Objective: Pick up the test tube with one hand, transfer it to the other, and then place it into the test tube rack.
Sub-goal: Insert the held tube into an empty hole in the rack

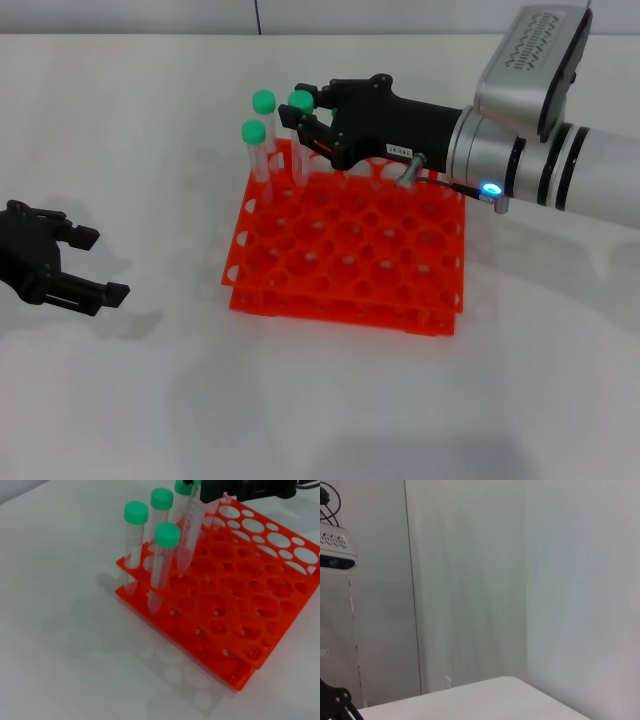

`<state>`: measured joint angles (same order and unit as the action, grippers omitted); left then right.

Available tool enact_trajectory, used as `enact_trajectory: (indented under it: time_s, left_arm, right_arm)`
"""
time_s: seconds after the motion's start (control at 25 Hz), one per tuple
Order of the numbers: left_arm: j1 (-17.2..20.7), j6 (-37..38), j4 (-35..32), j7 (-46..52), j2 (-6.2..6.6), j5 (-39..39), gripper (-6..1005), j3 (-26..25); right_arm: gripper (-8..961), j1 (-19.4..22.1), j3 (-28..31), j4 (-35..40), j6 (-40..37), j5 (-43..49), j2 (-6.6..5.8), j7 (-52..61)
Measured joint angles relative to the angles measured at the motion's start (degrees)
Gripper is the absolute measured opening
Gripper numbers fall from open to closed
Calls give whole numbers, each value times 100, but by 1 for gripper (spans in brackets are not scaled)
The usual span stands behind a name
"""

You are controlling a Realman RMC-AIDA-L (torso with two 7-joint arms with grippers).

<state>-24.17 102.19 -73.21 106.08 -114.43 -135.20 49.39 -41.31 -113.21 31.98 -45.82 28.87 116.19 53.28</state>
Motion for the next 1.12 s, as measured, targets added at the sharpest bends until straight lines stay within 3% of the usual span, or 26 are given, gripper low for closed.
enact_trajectory:
  time_s: [1.12]
  left_arm:
    - [0,3,9,0,-18,3,887,10]
  right_arm:
    - [265,-65,-55,-82,-8,12,0,193]
